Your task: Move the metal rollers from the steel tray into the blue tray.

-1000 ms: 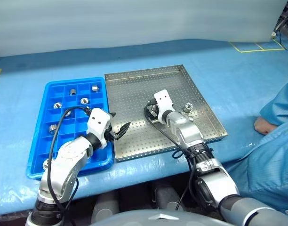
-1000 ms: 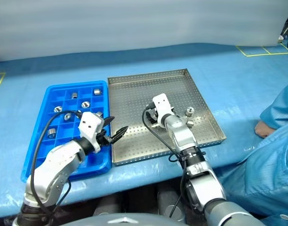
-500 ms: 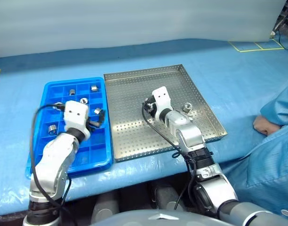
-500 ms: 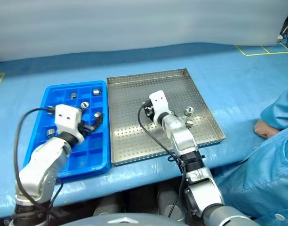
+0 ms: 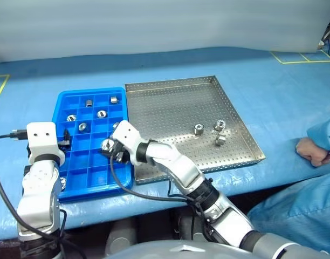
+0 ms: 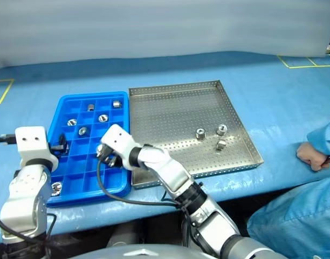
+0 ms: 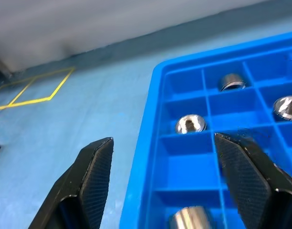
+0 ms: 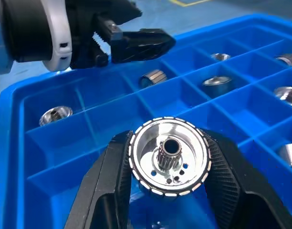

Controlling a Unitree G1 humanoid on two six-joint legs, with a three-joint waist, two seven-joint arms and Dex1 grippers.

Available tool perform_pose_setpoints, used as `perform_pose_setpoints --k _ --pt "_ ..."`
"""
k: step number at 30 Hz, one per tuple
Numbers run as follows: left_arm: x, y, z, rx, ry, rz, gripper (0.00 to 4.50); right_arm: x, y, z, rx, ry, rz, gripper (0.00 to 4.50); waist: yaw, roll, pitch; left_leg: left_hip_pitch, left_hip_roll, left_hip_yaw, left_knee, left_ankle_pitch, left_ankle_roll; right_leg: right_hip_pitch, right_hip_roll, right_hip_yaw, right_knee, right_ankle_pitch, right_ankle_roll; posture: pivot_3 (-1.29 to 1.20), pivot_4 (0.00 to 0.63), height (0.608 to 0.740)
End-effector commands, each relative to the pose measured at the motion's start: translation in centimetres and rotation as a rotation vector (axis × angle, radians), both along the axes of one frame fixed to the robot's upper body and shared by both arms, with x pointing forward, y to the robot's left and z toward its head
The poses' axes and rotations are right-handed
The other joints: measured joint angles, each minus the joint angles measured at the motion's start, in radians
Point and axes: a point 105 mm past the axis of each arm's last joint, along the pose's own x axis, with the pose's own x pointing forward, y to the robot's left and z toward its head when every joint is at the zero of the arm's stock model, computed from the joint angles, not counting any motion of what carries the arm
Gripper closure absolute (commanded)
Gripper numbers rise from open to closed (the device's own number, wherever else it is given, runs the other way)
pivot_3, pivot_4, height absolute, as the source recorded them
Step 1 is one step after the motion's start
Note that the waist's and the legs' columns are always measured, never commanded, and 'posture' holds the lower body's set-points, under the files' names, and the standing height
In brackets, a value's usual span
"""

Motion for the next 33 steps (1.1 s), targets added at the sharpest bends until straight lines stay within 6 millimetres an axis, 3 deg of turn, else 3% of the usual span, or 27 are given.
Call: perform_pose_setpoints --k 1,15,25,29,33 --pt "-1.0 0.7 1.4 0.042 -0.042 0.054 0.84 -0.4 1.9 2.4 0.067 -0.078 0.069 2.71 0.01 0.0 0.0 0.0 0.0 0.0 0.0 0.0 0.0 0.0 0.0 0.0 0.0 0.0 0.0 0.08 0.15 0.74" --pt "-3.6 1.2 0.7 0.02 0.01 0.047 0.84 -0.7 5.6 3.4 0.097 -0.126 0.174 2.71 0.044 -0.001 0.0 0.001 0.001 -0.001 -0.001 0.0 -0.001 0.001 0.0 -0.003 0.0 -0.003 -0.001 0.16 0.15 0.74" --pt "-4.0 -1.4 0.0 -0.064 0.017 -0.119 0.84 -2.7 7.6 6.3 0.152 -0.187 0.299 2.71 0.044 -0.001 0.0 0.001 0.001 -0.001 -0.002 0.0 -0.001 0.0 0.0 -0.003 0.0 -0.003 -0.003 0.2 0.15 0.74" --pt "-5.5 -2.9 0.8 -0.148 -0.022 -0.251 0.84 -3.7 8.1 7.8 0.182 -0.174 0.391 2.71 0.045 -0.001 0.0 0.001 0.002 -0.001 -0.003 0.0 -0.001 -0.001 0.0 -0.004 0.0 -0.004 -0.005 0.23 0.15 0.74" --pt "-7.3 -2.5 1.8 -0.171 -0.069 -0.252 0.84 -4.1 8.2 8.9 0.206 -0.145 0.446 2.71 0.059 0.0 0.001 0.001 0.003 -0.003 -0.005 0.0 -0.002 -0.001 -0.001 -0.007 0.0 -0.006 -0.007 0.28 0.15 0.74"
